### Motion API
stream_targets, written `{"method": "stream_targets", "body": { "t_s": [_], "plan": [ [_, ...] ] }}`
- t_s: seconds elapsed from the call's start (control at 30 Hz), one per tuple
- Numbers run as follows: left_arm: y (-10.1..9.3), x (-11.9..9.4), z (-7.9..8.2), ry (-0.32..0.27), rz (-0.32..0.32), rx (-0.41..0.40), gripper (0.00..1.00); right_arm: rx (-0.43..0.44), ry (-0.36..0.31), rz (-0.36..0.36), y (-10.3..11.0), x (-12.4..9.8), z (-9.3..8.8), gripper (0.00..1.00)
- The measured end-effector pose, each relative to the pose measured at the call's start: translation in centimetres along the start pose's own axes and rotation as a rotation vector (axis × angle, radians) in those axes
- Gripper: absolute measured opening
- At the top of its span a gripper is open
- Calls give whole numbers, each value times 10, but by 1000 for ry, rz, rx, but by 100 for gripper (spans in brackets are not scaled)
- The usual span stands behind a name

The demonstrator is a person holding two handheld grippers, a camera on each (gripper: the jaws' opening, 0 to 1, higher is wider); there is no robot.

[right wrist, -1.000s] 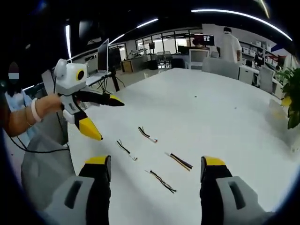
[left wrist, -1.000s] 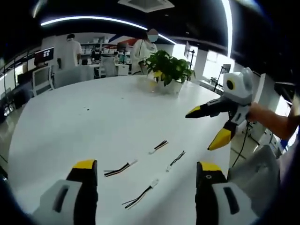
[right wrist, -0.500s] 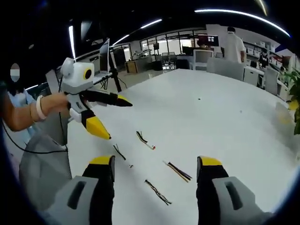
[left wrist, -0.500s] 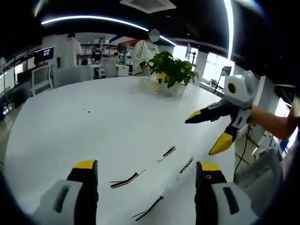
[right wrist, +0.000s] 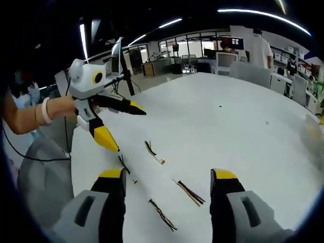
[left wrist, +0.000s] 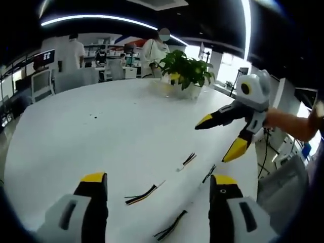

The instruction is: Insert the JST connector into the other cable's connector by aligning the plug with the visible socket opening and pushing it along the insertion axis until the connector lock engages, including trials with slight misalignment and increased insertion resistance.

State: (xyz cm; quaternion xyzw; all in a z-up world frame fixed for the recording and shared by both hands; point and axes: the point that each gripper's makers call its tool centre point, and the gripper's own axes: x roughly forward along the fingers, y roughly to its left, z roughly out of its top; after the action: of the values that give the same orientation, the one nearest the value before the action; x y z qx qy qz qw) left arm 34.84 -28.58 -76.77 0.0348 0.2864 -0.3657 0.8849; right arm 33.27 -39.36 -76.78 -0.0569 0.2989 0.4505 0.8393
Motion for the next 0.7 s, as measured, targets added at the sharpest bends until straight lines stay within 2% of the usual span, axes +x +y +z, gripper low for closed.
{"method": "stream_targets", "body": {
  "t_s": [0.07,0.13,0.3,0.47,0.53,0.6,0.7],
  "plan": [
    [-1,1,-1,4,-13,3,77,31,-19,23,1,2,2,62],
    [-3,3,-3,5,-32,12,74,28,-19,26,-1,4,2,61],
    [-6,7,-4,-6,-60,60,65,-15,5,27,-5,8,-3,62],
    [-6,13,-10,3,-83,76,65,-79,1,37,-9,15,-6,58],
    [-5,14,-11,4,-89,74,65,-115,-12,13,-15,16,-3,58],
    [-4,15,-13,2,-92,74,65,-113,-59,21,-17,17,3,58],
    [-2,18,-14,-4,-100,68,63,-118,-79,32,-22,19,3,56]
  ]
}}
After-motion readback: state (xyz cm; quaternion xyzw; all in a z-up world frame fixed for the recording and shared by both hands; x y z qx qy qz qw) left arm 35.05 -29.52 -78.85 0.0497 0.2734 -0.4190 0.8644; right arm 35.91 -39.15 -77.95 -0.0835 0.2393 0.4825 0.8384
